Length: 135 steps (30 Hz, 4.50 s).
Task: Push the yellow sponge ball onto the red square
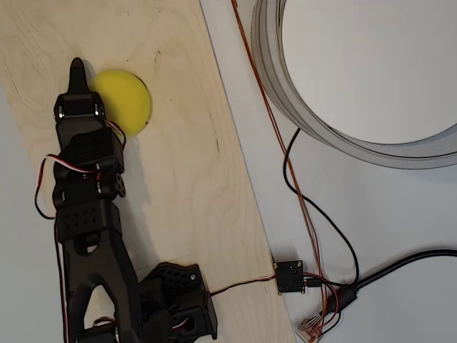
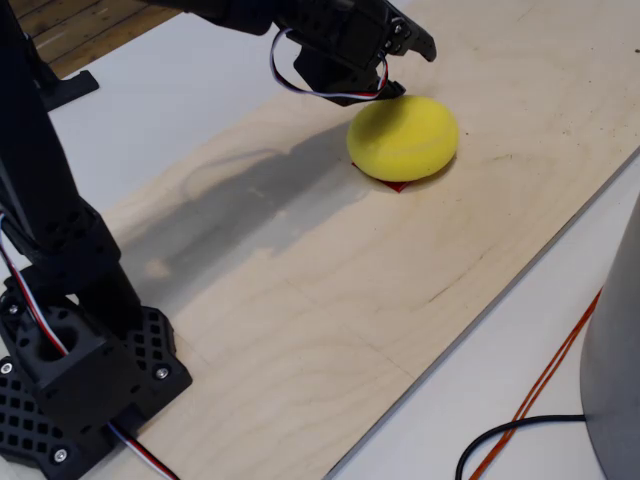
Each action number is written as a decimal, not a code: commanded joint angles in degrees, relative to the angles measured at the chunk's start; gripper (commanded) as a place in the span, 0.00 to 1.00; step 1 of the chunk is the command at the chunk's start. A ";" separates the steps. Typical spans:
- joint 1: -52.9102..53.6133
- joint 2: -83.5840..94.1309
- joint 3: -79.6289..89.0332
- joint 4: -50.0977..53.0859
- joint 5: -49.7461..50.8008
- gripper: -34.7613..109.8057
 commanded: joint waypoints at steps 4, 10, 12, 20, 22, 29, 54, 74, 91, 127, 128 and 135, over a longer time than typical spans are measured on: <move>1.58 3.16 2.02 -1.58 -0.88 0.35; 1.76 4.39 5.27 -3.60 -0.70 0.35; 1.76 4.75 6.15 -4.22 -0.62 0.35; 1.76 6.59 5.27 -4.31 -0.18 0.35; 1.58 6.68 3.96 -4.31 -0.18 0.35; 3.60 6.15 -1.76 -4.31 -5.19 0.35; 6.94 -5.01 -6.50 -4.39 -3.60 0.34; 5.71 -4.48 0.70 -7.03 1.23 0.34; 5.71 0.88 7.03 -7.56 1.67 0.34; 4.48 6.86 -15.38 -11.07 -11.51 0.38; 4.13 7.03 -16.26 -11.16 -11.95 0.38; 2.55 9.58 -19.42 -11.60 -14.94 0.39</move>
